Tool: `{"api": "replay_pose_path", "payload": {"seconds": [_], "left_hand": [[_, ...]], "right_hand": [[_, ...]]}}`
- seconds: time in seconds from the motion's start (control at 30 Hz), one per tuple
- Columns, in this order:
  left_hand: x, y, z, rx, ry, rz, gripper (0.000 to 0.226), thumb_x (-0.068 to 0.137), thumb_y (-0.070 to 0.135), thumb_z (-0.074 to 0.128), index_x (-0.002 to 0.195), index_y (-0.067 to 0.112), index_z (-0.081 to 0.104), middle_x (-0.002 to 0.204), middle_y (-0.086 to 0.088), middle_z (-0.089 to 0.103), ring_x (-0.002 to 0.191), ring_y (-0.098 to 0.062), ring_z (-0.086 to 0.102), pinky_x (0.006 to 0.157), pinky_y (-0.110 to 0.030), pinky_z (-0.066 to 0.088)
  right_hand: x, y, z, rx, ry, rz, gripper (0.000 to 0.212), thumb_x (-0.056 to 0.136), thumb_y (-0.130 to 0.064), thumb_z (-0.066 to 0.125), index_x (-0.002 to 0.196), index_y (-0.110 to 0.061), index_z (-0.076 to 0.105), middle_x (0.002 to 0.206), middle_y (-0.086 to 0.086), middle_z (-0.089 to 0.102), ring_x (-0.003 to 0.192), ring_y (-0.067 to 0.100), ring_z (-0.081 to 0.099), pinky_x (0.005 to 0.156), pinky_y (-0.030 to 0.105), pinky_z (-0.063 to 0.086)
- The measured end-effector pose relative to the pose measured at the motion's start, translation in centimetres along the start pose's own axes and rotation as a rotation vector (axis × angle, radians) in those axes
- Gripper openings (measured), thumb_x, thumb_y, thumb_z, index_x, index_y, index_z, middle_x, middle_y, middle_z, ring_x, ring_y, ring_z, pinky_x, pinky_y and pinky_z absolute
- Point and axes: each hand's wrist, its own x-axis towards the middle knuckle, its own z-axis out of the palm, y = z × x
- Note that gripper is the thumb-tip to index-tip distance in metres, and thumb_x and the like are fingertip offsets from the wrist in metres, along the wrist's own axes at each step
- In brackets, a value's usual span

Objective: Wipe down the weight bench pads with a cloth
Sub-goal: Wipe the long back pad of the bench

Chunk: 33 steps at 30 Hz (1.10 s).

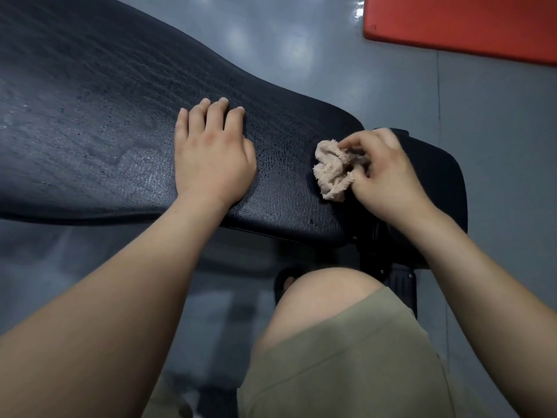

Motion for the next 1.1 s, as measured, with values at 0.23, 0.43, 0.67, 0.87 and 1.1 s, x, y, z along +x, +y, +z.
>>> {"api": "replay_pose_path", "payload": {"seconds": [0.23, 0.43, 0.67, 0.87, 1.1], "left_hand": [[0.0, -0.1, 0.1, 0.009, -0.001, -0.004, 0.053, 0.092, 0.032, 0.036, 0.14, 0.019, 0.053, 0.151, -0.006, 0.048, 0.144, -0.032, 0.036, 0.122, -0.052, 0.019], [0.0, 0.0, 0.1, 0.017, -0.002, -0.005, 0.053, 0.092, 0.033, 0.035, 0.14, 0.019, 0.053, 0.151, -0.006, 0.048, 0.143, -0.032, 0.036, 0.122, -0.052, 0.02], [-0.1, -0.2, 0.0, 0.009, 0.002, -0.002, 0.054, 0.091, 0.034, 0.034, 0.14, 0.02, 0.054, 0.152, -0.006, 0.048, 0.143, -0.032, 0.037, 0.122, -0.051, 0.019], [0.0, -0.2, 0.0, -0.008, 0.001, -0.002, 0.055, 0.092, 0.035, 0.033, 0.141, 0.019, 0.053, 0.152, -0.006, 0.048, 0.144, -0.032, 0.035, 0.123, -0.051, 0.018], [0.0, 0.0, 0.1, 0.02, 0.002, -0.009, 0.054, 0.091, 0.034, 0.034, 0.139, 0.019, 0.054, 0.151, -0.006, 0.048, 0.143, -0.033, 0.037, 0.122, -0.052, 0.02]], "right_hand": [[-0.7, -0.9, 2.5, -0.137, -0.106, -0.26, 0.046, 0.089, -0.032, 0.073, 0.128, -0.01, 0.064, 0.114, 0.008, 0.054, 0.102, 0.019, 0.056, 0.097, 0.017, 0.039], [4.3, -1.3, 4.7, -0.177, -0.021, -0.325, 0.045, 0.092, -0.024, 0.068, 0.132, -0.005, 0.063, 0.109, 0.018, 0.055, 0.099, 0.031, 0.057, 0.091, 0.024, 0.04], [10.1, -2.5, 5.2, -0.178, -0.104, -0.302, 0.048, 0.097, -0.03, 0.061, 0.141, -0.012, 0.057, 0.118, 0.018, 0.052, 0.113, 0.033, 0.054, 0.099, 0.022, 0.033], [9.8, 0.3, 1.6, -0.177, -0.1, -0.147, 0.037, 0.098, -0.031, 0.06, 0.133, -0.022, 0.065, 0.105, 0.009, 0.049, 0.1, 0.026, 0.056, 0.089, 0.018, 0.035], [7.1, 3.8, 0.1, -0.252, 0.025, 0.025, 0.026, 0.095, -0.03, 0.06, 0.097, -0.004, 0.065, 0.113, 0.014, 0.053, 0.11, 0.029, 0.052, 0.093, 0.024, 0.035]]}}
